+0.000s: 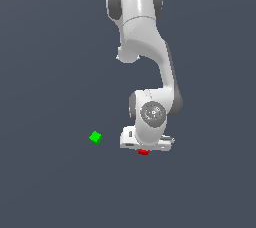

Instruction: Stack the red cube on top of the green cube.

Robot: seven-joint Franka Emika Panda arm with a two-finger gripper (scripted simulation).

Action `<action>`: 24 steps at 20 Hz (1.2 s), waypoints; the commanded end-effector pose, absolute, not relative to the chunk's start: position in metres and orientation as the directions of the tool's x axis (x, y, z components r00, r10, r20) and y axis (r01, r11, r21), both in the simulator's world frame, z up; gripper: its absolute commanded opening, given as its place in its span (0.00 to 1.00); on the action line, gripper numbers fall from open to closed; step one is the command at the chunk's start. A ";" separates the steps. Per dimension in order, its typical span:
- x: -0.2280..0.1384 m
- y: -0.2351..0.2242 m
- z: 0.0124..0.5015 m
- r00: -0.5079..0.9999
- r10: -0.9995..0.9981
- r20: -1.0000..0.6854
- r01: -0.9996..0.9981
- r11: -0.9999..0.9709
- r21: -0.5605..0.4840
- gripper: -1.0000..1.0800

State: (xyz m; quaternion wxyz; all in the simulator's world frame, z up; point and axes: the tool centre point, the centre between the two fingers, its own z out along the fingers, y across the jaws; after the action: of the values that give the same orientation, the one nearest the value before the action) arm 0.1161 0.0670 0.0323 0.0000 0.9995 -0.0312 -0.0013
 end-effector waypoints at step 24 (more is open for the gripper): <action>0.115 0.060 0.118 0.998 -0.063 0.001 -0.063 -0.998 0.000 0.00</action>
State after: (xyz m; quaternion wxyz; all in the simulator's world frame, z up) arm 0.1160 0.0634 0.1182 -0.0002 0.9995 -0.0308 0.0001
